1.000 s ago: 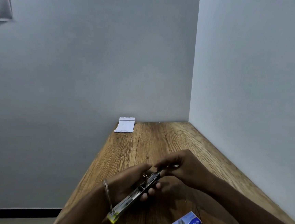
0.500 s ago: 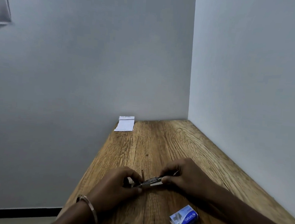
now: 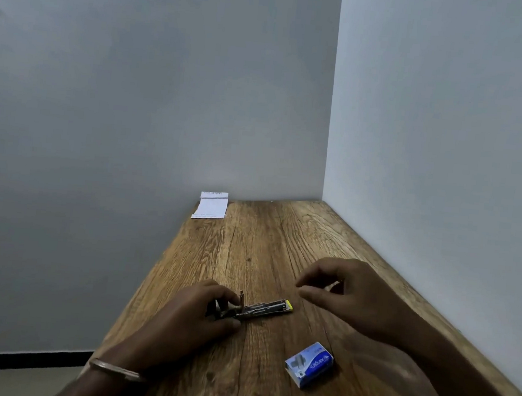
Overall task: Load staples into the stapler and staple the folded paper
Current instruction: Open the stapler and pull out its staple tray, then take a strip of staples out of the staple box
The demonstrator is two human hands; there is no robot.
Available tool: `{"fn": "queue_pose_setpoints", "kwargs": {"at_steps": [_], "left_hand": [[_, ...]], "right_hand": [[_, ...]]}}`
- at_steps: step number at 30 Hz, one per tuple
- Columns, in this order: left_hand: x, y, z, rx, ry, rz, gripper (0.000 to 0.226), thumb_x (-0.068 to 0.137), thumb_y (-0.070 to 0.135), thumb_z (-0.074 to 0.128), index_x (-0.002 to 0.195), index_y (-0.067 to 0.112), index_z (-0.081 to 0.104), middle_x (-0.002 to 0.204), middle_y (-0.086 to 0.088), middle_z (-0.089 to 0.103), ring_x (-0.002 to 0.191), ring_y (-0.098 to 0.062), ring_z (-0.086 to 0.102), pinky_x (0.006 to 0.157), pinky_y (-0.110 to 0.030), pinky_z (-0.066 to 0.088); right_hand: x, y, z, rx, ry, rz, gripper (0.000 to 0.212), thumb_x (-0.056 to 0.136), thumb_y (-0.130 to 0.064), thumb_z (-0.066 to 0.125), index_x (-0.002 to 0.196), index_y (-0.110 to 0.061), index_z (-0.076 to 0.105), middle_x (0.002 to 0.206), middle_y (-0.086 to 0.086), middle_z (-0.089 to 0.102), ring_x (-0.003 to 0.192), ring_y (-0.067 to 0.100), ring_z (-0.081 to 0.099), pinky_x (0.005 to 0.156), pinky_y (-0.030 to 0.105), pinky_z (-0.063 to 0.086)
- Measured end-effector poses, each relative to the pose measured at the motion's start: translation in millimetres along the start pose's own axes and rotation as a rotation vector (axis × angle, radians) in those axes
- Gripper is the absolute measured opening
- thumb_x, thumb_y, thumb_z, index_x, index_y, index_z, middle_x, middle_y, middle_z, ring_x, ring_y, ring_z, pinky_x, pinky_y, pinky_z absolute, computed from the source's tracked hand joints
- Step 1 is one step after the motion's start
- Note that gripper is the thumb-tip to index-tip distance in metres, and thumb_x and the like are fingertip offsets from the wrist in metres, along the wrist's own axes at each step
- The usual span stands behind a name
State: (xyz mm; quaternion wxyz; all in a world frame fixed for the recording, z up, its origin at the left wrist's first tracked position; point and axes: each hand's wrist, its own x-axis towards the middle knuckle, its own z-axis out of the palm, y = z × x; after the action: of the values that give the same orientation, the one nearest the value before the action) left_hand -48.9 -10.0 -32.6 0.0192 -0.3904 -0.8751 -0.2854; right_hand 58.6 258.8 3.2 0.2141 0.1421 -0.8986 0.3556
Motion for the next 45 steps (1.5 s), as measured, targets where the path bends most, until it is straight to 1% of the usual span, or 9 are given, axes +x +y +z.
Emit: {"fn": "queue_pose_setpoints", "kwargs": {"at_steps": [3,7,9,14,18,28,38,42,45], "left_hand": [[-9,10,-6,-0.010,0.157,-0.012,0.032,0.079,0.049,0.068,0.108,0.042,0.060,0.105,0.019,0.056,0.095,0.003,0.054,0.073,-0.017,0.048],[-38,50,-3,-0.031,0.561,0.089,0.020,0.072,0.048,0.068,0.077,0.033,0.057,0.072,0.014,0.058,0.071,-0.006,0.057,0.055,-0.014,0.044],[-52,71,14,-0.075,0.447,0.068,0.022,0.070,0.050,0.070,0.073,0.031,0.059,0.066,0.013,0.062,0.068,-0.005,0.061,0.057,-0.020,0.051],[-67,93,49,-0.292,0.123,-0.109,0.028,0.068,0.057,0.070,0.091,0.043,0.059,0.093,0.030,0.068,0.088,0.010,0.064,0.083,-0.018,0.052],[-61,97,46,-0.356,0.123,-0.181,0.026,0.075,0.038,0.076,0.094,0.040,0.059,0.088,0.037,0.068,0.083,0.009,0.067,0.081,-0.016,0.053],[-56,103,49,-0.331,0.168,-0.299,0.037,0.070,0.031,0.080,0.094,0.042,0.054,0.076,0.034,0.071,0.073,0.014,0.066,0.080,-0.023,0.055],[-54,100,45,-0.155,0.113,-0.188,0.038,0.070,0.041,0.080,0.102,0.050,0.061,0.100,0.021,0.056,0.080,0.009,0.056,0.070,-0.011,0.045],[-49,102,48,-0.024,0.080,-0.031,0.048,0.077,0.053,0.069,0.122,0.051,0.055,0.118,0.034,0.049,0.108,0.014,0.043,0.092,-0.018,0.041],[-43,101,49,-0.004,0.073,0.000,0.041,0.082,0.047,0.067,0.122,0.048,0.058,0.115,0.031,0.055,0.108,0.010,0.046,0.095,-0.021,0.042]], "right_hand": [[-37,-8,-9,-0.005,-0.179,0.029,0.033,0.080,-0.052,0.070,0.113,-0.046,0.068,0.108,-0.024,0.067,0.102,-0.001,0.064,0.080,0.012,0.051],[-72,-1,5,-0.090,-0.238,0.015,0.044,0.082,-0.057,0.068,0.123,-0.062,0.054,0.131,-0.043,0.047,0.124,-0.016,0.046,0.099,0.003,0.034],[-77,-3,10,-0.102,-0.148,-0.014,0.036,0.084,-0.048,0.071,0.117,-0.058,0.060,0.130,-0.045,0.048,0.122,-0.017,0.048,0.098,0.001,0.034],[-77,-11,13,-0.092,-0.090,-0.007,0.029,0.082,-0.039,0.077,0.111,-0.040,0.073,0.111,-0.032,0.068,0.106,-0.008,0.064,0.089,0.014,0.048],[-74,-11,12,-0.093,-0.098,0.036,0.030,0.080,-0.036,0.079,0.109,-0.039,0.074,0.109,-0.033,0.068,0.105,-0.007,0.064,0.088,0.017,0.050],[-69,-11,13,-0.053,-0.118,0.096,0.038,0.072,-0.047,0.077,0.108,-0.052,0.069,0.101,-0.032,0.072,0.097,-0.007,0.067,0.083,0.021,0.056],[-69,-8,16,0.021,-0.104,0.122,0.038,0.068,-0.041,0.083,0.105,-0.044,0.075,0.097,-0.032,0.073,0.092,-0.011,0.067,0.075,0.005,0.046],[-68,-9,17,0.030,-0.090,0.110,0.050,0.065,-0.033,0.087,0.113,-0.040,0.073,0.105,-0.032,0.071,0.097,-0.013,0.066,0.078,0.004,0.047],[-70,-9,13,0.029,-0.072,0.121,0.055,0.062,-0.034,0.088,0.113,-0.045,0.071,0.106,-0.032,0.071,0.097,-0.011,0.067,0.080,0.006,0.050]]}}
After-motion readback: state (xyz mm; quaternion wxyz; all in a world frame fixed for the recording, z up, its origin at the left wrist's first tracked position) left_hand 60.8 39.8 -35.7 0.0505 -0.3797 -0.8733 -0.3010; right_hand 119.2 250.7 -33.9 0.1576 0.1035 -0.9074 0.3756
